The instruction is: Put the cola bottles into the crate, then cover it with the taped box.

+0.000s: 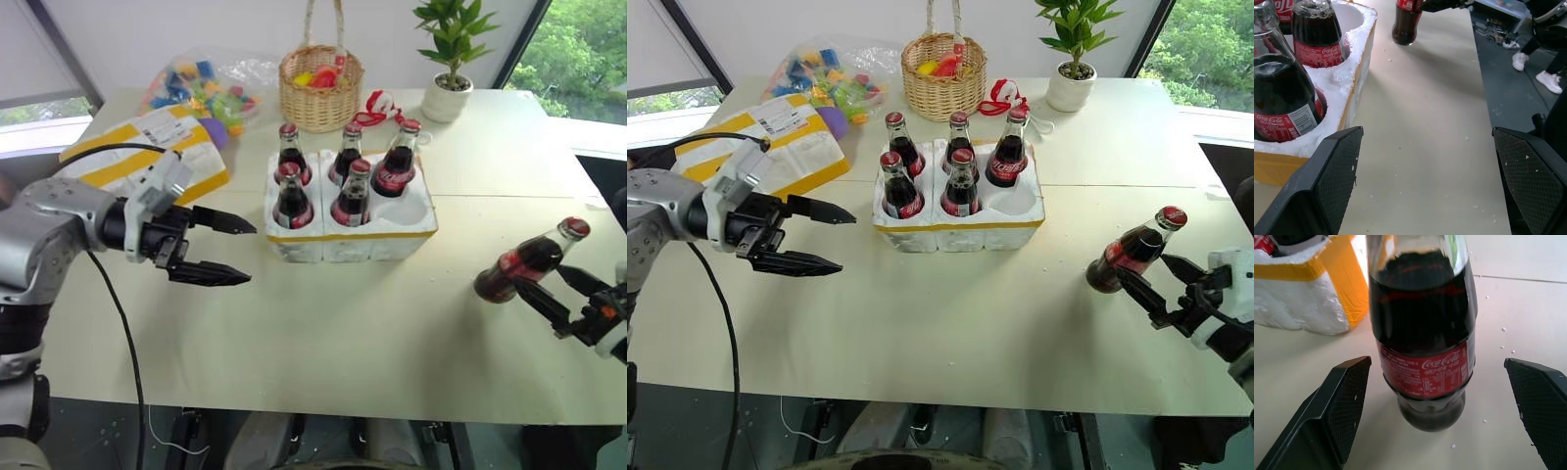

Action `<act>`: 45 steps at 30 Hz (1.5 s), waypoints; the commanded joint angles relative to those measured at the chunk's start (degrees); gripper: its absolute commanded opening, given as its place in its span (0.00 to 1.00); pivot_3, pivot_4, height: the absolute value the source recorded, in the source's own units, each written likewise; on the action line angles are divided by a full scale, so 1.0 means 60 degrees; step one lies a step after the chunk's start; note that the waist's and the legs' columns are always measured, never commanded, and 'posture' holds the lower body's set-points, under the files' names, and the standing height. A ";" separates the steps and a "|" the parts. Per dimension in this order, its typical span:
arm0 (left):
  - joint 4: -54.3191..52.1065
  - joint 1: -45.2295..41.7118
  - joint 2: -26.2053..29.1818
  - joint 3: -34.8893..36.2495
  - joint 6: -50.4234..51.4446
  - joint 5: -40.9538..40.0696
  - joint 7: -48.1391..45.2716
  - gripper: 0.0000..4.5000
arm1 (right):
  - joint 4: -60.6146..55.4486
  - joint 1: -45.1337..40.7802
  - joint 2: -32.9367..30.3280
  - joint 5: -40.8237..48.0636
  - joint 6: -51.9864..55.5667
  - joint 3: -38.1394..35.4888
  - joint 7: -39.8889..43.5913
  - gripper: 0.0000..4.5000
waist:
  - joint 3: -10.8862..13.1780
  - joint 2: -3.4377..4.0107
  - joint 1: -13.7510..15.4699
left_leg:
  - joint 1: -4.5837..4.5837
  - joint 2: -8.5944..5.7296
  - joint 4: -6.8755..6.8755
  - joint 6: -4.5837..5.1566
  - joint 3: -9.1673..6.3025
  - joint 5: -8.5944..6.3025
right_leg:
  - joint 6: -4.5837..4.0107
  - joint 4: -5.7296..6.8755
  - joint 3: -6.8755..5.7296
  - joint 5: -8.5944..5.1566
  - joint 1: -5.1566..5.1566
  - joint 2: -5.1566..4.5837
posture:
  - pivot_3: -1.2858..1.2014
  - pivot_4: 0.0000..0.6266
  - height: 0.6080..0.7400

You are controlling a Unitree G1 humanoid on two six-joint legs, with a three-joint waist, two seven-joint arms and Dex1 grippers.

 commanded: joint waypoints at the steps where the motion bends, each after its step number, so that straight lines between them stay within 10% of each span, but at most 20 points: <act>1: -0.0297 -0.0042 0.0176 0.0432 0.0118 -0.0254 0.0121 0.98 | 0.0208 -0.0205 -0.0185 0.0049 -0.0290 0.0068 -0.0176 1.00 | 0.0000 0.0000 0.0002 | 0.0000 0.0000 0.0000 -0.0002 0.0000 0.0002 | -0.0002 0.0000 0.0000 0.0001 0.0000 0.0001 | 0.52 0.24 0.94; 14: -0.0300 -0.0031 0.0180 0.0427 0.0094 -0.0285 0.0405 0.98 | 0.1051 -0.1195 -0.0142 0.0102 -0.0832 0.1221 -0.0436 1.00 | 0.0000 0.0000 -0.0007 | 0.0002 0.0007 0.0000 -0.0010 -0.0001 0.0007 | -0.0007 0.0001 0.0002 0.0004 -0.0001 0.0012 | 0.52 0.24 0.94; 18: -0.0287 -0.0072 0.0112 0.0404 0.0068 -0.0271 0.0499 1.00 | 0.1023 -0.1336 -0.0148 0.0234 -0.0950 0.1304 -0.0469 0.63 | 0.0000 0.0001 0.0000 | 0.0002 0.0008 -0.0001 -0.0010 -0.0001 0.0007 | -0.0007 0.0001 0.0002 0.0005 -0.0001 0.0012 | 0.52 0.24 0.94; 25: -0.0048 -0.0139 -0.0113 0.0663 0.0176 -0.0432 0.0944 1.00 | 0.0256 -0.1782 -0.0812 0.0972 -0.0753 0.1061 -0.0190 0.63 | 0.0004 0.0010 -0.0033 | 0.0002 0.0008 -0.0002 -0.0011 -0.0001 0.0008 | -0.0007 0.0005 0.0003 0.0006 -0.0008 0.0013 | 0.52 0.24 0.94; 31: -0.0059 0.0081 -0.0265 0.1014 0.0212 -0.0580 0.1422 1.00 | 0.0452 -0.5136 -0.2049 0.3031 0.0406 0.1156 -0.0842 0.63 | 0.0022 0.0035 -0.0269 | 0.0002 0.0025 0.0002 -0.0020 0.0008 0.0018 | -0.0021 0.0013 0.0006 0.0016 -0.0015 0.0016 | 0.52 0.24 0.94; 45: -0.0304 0.0207 -0.0249 0.1202 0.0184 -0.0647 0.1794 1.00 | 0.2060 -0.8356 -0.1399 0.1658 0.0027 0.5466 -0.0384 0.63 | 0.0028 0.0009 -0.0241 | -0.0023 0.0026 -0.0004 -0.0056 0.0002 0.0037 | -0.0036 -0.0001 0.0006 0.0027 -0.0035 0.0030 | 0.52 0.24 0.94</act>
